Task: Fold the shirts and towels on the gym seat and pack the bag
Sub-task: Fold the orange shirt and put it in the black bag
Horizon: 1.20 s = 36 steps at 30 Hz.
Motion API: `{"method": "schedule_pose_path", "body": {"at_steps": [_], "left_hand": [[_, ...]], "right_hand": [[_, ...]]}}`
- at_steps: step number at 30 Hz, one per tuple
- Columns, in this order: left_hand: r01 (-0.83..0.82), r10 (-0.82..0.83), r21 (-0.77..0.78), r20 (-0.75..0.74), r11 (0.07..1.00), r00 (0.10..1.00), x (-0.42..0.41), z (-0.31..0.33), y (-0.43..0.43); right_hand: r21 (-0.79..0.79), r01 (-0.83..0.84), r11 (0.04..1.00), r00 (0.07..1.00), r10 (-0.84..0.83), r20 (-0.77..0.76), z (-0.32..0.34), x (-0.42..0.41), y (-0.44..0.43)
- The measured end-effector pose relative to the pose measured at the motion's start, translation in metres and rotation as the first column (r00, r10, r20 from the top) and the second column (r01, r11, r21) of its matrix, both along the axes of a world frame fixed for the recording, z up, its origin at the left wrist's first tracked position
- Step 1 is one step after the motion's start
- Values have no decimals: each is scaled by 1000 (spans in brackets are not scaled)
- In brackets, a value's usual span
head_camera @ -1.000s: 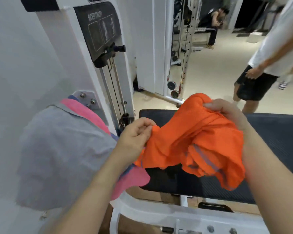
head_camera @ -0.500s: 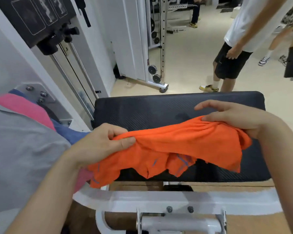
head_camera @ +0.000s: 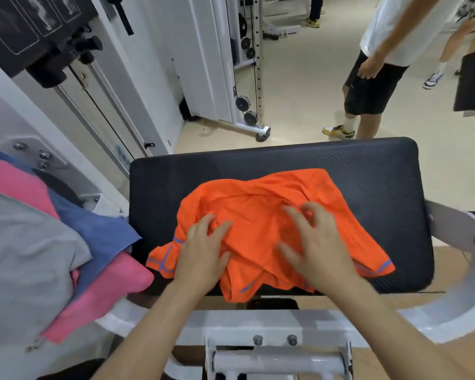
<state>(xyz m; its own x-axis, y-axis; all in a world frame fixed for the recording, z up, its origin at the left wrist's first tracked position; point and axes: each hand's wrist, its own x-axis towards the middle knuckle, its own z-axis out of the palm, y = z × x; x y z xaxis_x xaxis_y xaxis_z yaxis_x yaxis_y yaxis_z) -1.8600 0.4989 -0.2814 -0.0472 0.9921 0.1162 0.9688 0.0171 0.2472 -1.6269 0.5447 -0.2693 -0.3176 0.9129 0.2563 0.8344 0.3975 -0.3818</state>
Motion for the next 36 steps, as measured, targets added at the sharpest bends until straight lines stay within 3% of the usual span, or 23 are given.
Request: {"method": "schedule_pose_path", "body": {"at_steps": [3,6,8,11,14,16,18,22,24,25,26,27,28,29,31,33,35,36], "left_hand": [[-29,27,-57,-46,998,999,-1,-1,-2],[-72,73,-35,13,997,997,-3,9,4],[-151,158,-46,210,987,965,-3,18,3],[-158,174,-79,604,984,778,-1,42,-2],[-45,59,-40,710,998,701,2,73,-6],[-33,17,7,747,999,664,6,88,-7],[-88,-3,74,779,993,627,10,98,-5],[-238,-15,170,840,956,542,7,114,1],[-297,-24,208,853,932,522,1,121,4],[-311,-41,221,867,924,497,-1,126,4],[-303,-60,227,878,926,474,-2,131,2],[-264,-86,229,882,937,462,0,136,0],[-189,-116,225,881,956,458,2,141,-2],[-80,-153,211,879,974,452,6,144,-4],[174,-237,179,881,968,409,17,150,-10],[365,-292,157,890,918,351,26,153,-12],[408,-286,136,898,903,334,30,153,-13],[379,-287,143,889,914,358,28,152,-13]], "right_hand": [[-156,5,988,985,22,170,-26,-8,-12],[-96,30,995,999,-29,15,-27,-5,-4],[-133,14,991,990,-32,-139,-16,3,3],[-240,-7,971,921,-88,-381,13,15,11],[-520,-160,839,801,-197,-565,56,25,6],[-613,-222,759,725,-292,-624,78,25,0],[-644,-207,736,583,-436,-686,86,25,-6],[-613,-622,487,203,-655,-728,84,28,-15],[-556,-724,408,125,-715,-688,79,39,-16],[-589,-705,394,194,-692,-695,72,46,-16],[-680,-610,406,384,-599,-703,65,52,-17],[-758,-452,470,625,-439,-646,57,57,-17],[-760,-308,572,792,-288,-538,52,58,-17],[-706,-242,665,860,-190,-474,50,54,-16],[-545,-351,762,835,-9,-550,61,35,-14],[-406,-567,717,748,241,-618,85,6,-14],[-339,-693,636,688,442,-576,96,-22,-12],[-319,-692,647,690,465,-554,97,-32,-12]]}}
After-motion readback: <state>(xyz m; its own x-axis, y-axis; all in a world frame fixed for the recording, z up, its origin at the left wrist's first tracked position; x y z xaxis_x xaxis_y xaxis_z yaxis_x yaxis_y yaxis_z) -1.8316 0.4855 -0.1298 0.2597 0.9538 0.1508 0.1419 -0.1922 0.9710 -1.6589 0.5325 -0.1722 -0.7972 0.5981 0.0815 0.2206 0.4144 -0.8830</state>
